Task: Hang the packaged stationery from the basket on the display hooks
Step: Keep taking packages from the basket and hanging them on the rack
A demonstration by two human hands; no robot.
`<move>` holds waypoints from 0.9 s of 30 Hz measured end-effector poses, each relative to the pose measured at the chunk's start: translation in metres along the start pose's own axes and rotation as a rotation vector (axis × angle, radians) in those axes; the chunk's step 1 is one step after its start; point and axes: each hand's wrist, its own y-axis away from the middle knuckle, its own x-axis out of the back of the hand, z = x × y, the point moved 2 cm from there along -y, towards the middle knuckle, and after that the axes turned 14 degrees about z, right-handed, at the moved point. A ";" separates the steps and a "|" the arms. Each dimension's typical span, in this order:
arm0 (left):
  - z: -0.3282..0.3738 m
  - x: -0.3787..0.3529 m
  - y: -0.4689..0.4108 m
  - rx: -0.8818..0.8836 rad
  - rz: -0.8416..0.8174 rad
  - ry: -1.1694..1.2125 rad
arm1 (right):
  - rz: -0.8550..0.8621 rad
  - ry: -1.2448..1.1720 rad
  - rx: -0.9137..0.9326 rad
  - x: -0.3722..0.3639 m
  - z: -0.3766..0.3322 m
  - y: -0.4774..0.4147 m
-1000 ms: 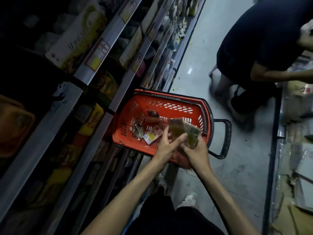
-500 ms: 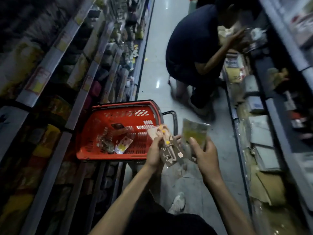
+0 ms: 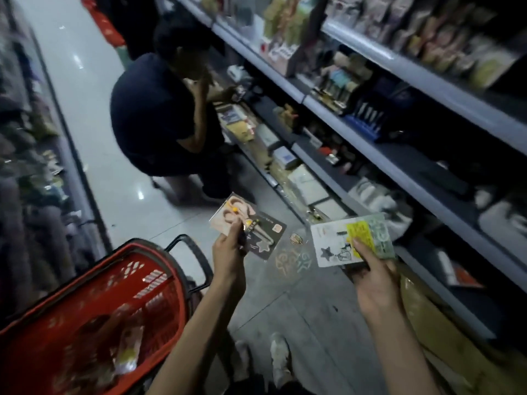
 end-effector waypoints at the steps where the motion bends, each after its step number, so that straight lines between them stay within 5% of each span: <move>1: -0.005 -0.009 0.001 0.020 -0.020 -0.016 | 0.036 -0.017 0.048 0.011 -0.009 0.005; 7: -0.042 -0.059 0.044 0.112 -0.203 -0.064 | 0.219 0.261 0.756 0.057 -0.054 0.043; 11: -0.072 -0.091 0.098 0.224 -0.399 -0.109 | 0.108 0.782 1.292 0.074 -0.043 0.043; 14: -0.093 -0.107 0.138 0.358 -0.551 -0.157 | 0.094 1.028 1.506 0.094 -0.029 0.034; 19: -0.127 -0.124 0.178 0.571 -0.720 -0.192 | 0.185 1.171 1.484 0.143 -0.040 0.028; 23: -0.156 -0.136 0.202 0.473 -0.750 -0.223 | 0.141 1.222 1.366 0.185 -0.052 0.023; 27: -0.167 -0.155 0.241 0.492 -0.744 -0.259 | 0.324 0.943 1.177 0.234 -0.076 0.028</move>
